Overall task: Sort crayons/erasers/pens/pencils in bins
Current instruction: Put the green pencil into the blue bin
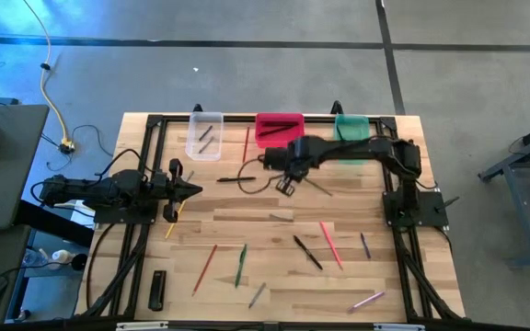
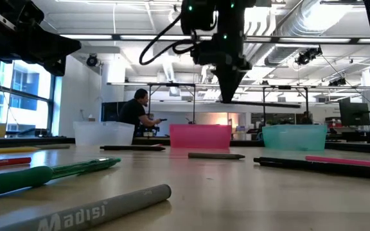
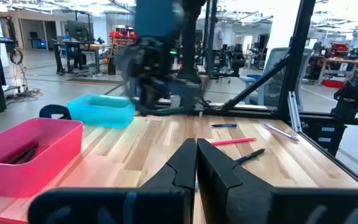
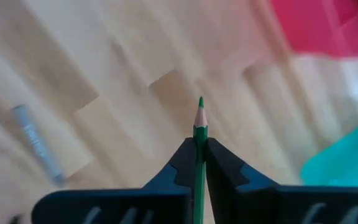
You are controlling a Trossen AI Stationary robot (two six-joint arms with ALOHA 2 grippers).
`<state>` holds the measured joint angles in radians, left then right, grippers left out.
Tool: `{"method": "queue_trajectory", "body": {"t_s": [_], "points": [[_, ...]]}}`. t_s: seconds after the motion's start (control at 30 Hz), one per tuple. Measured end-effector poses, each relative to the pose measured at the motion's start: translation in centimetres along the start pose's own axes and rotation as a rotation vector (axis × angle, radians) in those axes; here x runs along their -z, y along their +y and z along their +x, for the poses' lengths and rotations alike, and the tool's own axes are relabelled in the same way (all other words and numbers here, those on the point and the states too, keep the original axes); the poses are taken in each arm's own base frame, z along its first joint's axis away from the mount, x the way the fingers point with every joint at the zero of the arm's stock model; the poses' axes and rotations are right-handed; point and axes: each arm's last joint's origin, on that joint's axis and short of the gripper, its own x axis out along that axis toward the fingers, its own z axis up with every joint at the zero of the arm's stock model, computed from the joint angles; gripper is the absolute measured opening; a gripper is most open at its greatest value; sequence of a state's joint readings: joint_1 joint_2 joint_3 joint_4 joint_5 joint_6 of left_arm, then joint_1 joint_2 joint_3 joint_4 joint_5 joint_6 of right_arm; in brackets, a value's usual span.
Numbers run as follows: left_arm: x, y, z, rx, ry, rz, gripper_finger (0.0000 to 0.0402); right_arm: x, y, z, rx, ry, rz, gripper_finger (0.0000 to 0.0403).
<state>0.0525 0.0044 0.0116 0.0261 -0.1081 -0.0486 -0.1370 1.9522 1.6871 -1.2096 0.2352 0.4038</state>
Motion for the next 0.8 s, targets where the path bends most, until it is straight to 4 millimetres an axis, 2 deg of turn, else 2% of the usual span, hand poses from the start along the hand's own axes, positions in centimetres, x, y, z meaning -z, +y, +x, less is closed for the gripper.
{"method": "queue_trajectory", "body": {"t_s": [0.23, 0.43, 0.63, 0.8], "points": [[0.0, 0.0, 0.0, 0.0, 0.0, 0.0, 0.0003, -1.6, -4.4, 1.0, 0.012, 0.011, -0.063, 0.0001], [0.0, 0.0, 0.0, 0.0, 0.0, 0.0, 0.0003, -2.3, -8.6, 0.5, -0.014, -0.028, -0.03, 0.0001], [0.0, 0.0, 0.0, 0.0, 0.0, 0.0, 0.0003, -2.1, -14.8, 0.0, 0.005, -0.017, 0.128, 0.0001], [0.0, 0.0, 0.0, 0.0, 0.0, 0.0, 0.0003, -1.1, -20.0, 0.6, 0.041, 0.051, 0.279, 0.0001]]}}
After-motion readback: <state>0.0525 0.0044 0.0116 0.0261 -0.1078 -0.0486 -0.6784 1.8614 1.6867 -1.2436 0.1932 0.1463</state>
